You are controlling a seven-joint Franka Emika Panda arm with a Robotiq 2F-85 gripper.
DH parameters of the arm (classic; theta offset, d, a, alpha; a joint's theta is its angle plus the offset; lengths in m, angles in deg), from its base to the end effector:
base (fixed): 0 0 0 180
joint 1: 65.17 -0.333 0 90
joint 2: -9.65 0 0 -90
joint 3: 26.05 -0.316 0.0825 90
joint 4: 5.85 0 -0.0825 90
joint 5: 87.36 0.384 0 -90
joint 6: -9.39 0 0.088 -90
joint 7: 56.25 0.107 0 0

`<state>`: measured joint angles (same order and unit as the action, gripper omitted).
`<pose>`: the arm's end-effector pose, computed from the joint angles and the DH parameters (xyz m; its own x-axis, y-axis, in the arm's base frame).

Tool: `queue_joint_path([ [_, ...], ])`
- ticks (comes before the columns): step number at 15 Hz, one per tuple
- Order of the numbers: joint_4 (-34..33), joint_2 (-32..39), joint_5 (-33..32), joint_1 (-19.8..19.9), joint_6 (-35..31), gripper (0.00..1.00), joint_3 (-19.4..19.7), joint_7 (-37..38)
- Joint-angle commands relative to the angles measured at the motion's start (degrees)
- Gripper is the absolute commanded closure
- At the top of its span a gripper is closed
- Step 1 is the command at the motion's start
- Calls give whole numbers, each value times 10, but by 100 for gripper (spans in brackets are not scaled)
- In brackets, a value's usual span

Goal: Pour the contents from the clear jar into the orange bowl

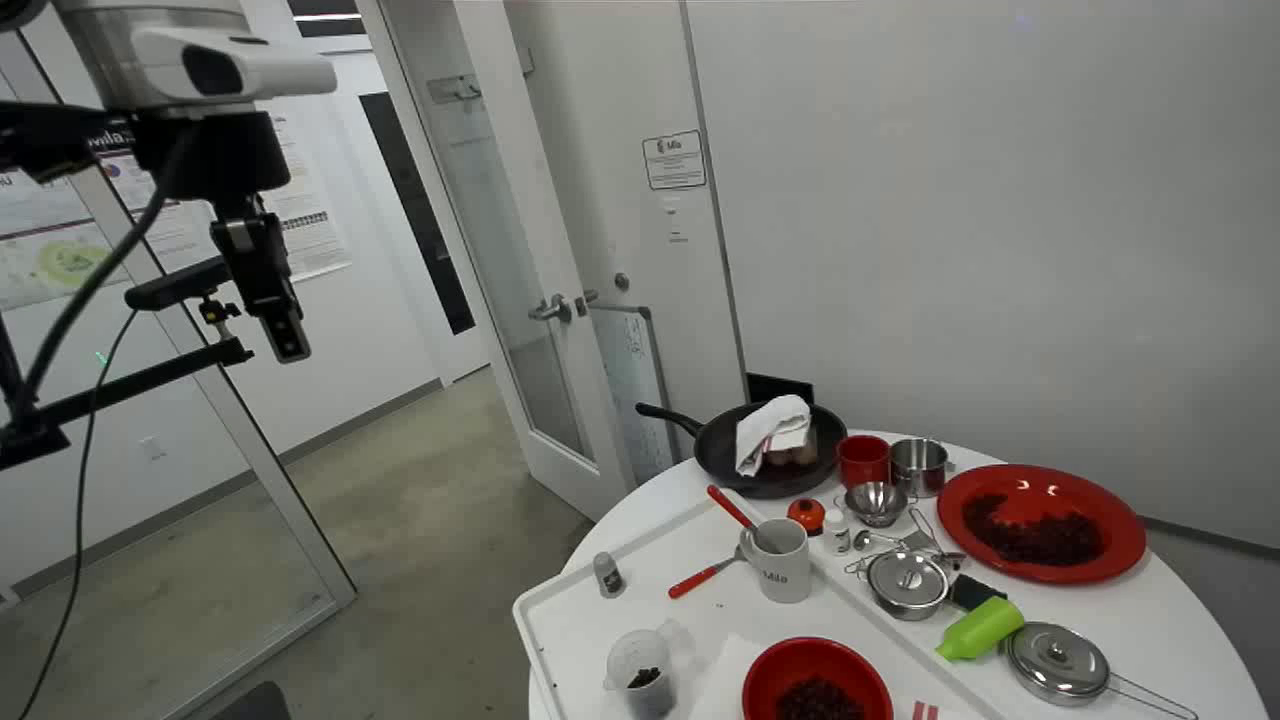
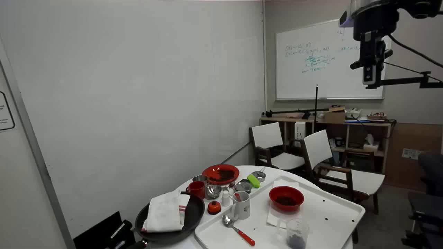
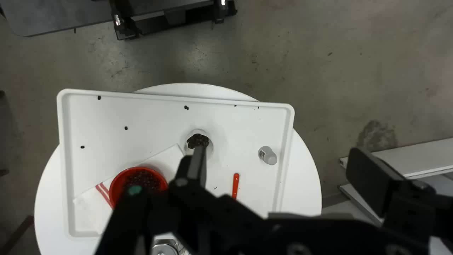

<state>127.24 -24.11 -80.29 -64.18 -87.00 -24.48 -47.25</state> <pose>0.3679 -0.0062 0.5502 0.9756 -0.2069 -0.0732 -0.2149 -0.9684 -0.1267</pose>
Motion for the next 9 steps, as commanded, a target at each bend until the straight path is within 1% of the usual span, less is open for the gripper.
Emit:
queue_joint_path([
  [1,-2,1,3,8,2,0,-6,-3],
  [7,-2,1,3,8,2,0,-6,-3],
  [9,-11,36,-8,11,-10,0,-12,5],
])
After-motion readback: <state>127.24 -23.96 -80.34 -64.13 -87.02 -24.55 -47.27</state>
